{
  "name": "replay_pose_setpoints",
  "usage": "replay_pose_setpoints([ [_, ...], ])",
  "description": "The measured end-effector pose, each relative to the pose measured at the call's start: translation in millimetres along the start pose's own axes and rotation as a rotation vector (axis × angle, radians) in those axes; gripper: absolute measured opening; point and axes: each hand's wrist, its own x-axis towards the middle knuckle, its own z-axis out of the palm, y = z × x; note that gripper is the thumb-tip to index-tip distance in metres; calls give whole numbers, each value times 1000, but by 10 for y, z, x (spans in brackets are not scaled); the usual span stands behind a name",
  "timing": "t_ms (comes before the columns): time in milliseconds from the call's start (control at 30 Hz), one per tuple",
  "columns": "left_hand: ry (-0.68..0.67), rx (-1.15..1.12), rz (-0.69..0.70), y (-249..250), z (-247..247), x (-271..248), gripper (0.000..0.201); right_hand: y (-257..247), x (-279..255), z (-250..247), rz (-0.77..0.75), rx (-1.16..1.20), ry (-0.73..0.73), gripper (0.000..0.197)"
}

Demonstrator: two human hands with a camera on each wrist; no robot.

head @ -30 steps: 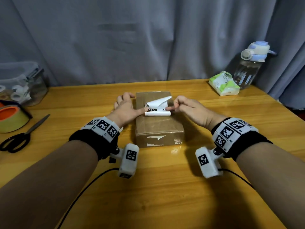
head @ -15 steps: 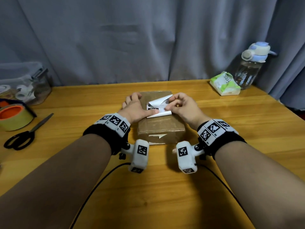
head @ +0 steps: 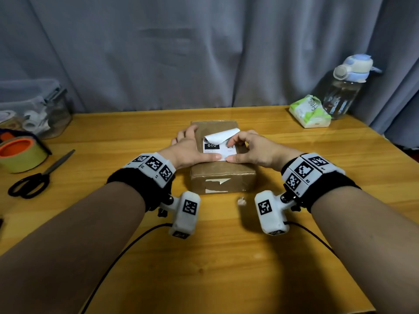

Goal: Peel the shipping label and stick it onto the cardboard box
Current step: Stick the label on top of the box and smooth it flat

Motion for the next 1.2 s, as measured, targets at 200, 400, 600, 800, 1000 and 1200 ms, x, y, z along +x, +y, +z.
replay_pose_setpoints([
  [200,-33,26,-48,-87,-96,-38,115,-58,-22,38,101,10,115,21],
  [400,9,-3,-59,-51,75,-54,104,-107,-19,166,140,-136,156,33],
  [600,27,120,4,-142,-130,-178,98,-77,-140,-26,119,-310,167,31],
  [800,267,383,506,168,-39,-304,30,-277,-183,111,-285,-407,129,13],
  [1000,101,450,534,65,133,-270,35,-193,-192,147,-277,-412,129,21],
  [1200,-72,624,406,95,54,-167,50,-262,-159,106,-194,-521,29,33],
])
